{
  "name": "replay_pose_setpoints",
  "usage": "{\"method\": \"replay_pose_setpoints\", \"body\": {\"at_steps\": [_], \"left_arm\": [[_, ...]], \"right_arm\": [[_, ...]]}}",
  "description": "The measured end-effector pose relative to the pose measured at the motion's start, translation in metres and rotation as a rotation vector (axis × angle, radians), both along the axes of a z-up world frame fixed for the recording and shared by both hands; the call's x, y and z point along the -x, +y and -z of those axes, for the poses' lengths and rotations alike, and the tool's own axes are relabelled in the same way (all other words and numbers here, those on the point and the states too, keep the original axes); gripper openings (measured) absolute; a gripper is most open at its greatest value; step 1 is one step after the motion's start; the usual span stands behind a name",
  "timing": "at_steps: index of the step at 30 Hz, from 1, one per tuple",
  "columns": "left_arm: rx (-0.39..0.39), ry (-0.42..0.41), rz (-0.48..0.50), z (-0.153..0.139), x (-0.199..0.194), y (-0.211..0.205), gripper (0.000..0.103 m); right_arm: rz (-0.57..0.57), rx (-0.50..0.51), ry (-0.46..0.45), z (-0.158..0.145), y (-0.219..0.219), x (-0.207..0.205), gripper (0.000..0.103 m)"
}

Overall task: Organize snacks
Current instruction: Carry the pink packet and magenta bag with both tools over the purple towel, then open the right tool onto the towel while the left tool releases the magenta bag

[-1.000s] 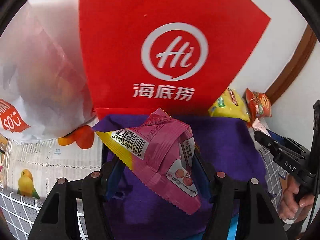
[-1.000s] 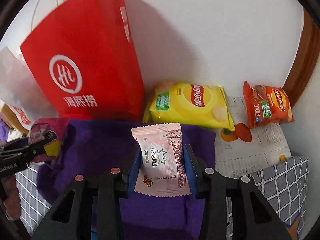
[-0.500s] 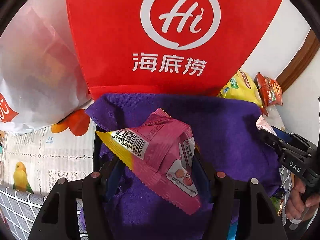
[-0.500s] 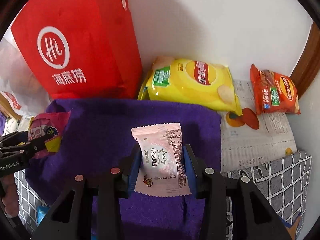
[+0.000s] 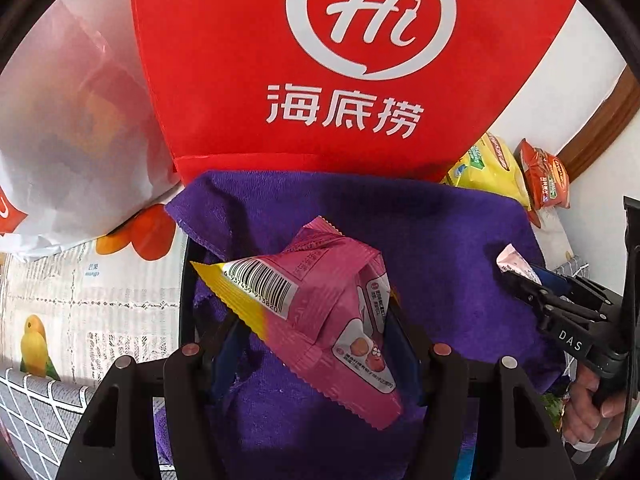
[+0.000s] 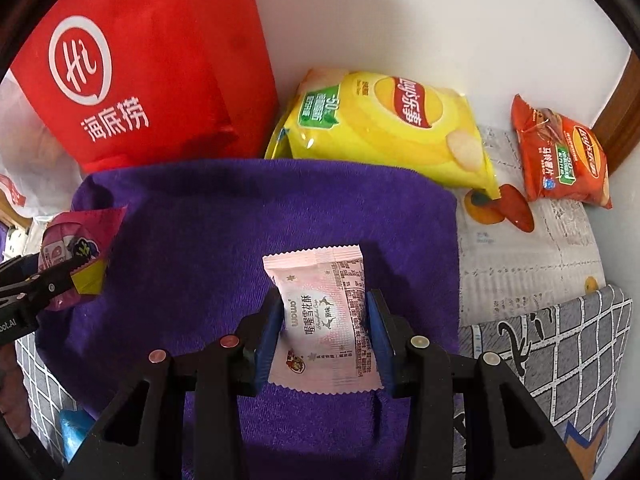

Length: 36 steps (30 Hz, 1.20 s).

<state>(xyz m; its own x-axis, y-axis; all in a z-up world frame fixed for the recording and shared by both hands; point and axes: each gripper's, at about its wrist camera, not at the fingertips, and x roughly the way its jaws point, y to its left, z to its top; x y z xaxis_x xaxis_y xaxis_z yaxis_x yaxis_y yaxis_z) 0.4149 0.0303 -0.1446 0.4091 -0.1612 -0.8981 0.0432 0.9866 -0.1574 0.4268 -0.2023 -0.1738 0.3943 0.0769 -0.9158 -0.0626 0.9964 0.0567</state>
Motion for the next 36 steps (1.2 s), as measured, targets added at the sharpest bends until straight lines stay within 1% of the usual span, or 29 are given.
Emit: {"method": "replay_pose_setpoints", "body": {"at_steps": [4, 8, 13, 15, 17, 18, 20, 21, 23, 26, 28, 33, 36], "left_arm": [[0.005, 0.013, 0.000, 0.003, -0.002, -0.002, 0.063], [-0.007, 0.023, 0.012, 0.007, -0.003, -0.007, 0.064], [-0.012, 0.022, 0.015, 0.008, -0.006, -0.011, 0.064], [-0.009, 0.022, 0.014, 0.009, -0.006, -0.011, 0.065], [-0.003, 0.024, 0.017, 0.009, -0.006, -0.011, 0.065], [-0.002, 0.026, 0.018, 0.009, -0.006, -0.011, 0.066], [0.004, 0.029, 0.021, 0.009, -0.006, -0.011, 0.070], [0.004, 0.025, 0.020, 0.008, -0.006, -0.010, 0.070], [-0.007, 0.010, 0.015, 0.005, -0.004, -0.011, 0.076], [-0.029, -0.021, 0.010, -0.004, -0.001, -0.012, 0.076], [-0.027, -0.038, 0.010, -0.009, 0.002, -0.010, 0.076], [-0.041, -0.081, -0.001, -0.022, 0.006, -0.009, 0.076], [-0.056, -0.112, -0.001, -0.029, 0.011, -0.007, 0.076]], "right_arm": [[-0.004, 0.010, 0.008, 0.003, 0.002, 0.000, 0.042], [-0.003, 0.012, 0.017, 0.003, 0.004, -0.001, 0.043], [-0.001, 0.003, 0.000, -0.003, 0.002, -0.002, 0.046], [-0.001, -0.010, -0.014, -0.008, 0.001, 0.001, 0.054], [-0.002, -0.018, -0.040, -0.015, 0.000, 0.002, 0.057], [-0.003, -0.019, -0.049, -0.017, 0.000, 0.003, 0.061], [-0.004, -0.019, -0.069, -0.023, 0.002, 0.005, 0.068], [-0.005, -0.016, -0.082, -0.026, 0.002, 0.006, 0.068], [-0.001, 0.008, -0.111, -0.031, 0.004, 0.008, 0.068], [0.012, 0.067, -0.137, -0.035, 0.007, 0.010, 0.068], [0.020, 0.090, -0.145, -0.035, 0.008, 0.010, 0.068], [0.036, 0.101, -0.158, -0.043, 0.008, 0.012, 0.068], [0.031, 0.104, -0.182, -0.048, 0.005, 0.013, 0.068]]}}
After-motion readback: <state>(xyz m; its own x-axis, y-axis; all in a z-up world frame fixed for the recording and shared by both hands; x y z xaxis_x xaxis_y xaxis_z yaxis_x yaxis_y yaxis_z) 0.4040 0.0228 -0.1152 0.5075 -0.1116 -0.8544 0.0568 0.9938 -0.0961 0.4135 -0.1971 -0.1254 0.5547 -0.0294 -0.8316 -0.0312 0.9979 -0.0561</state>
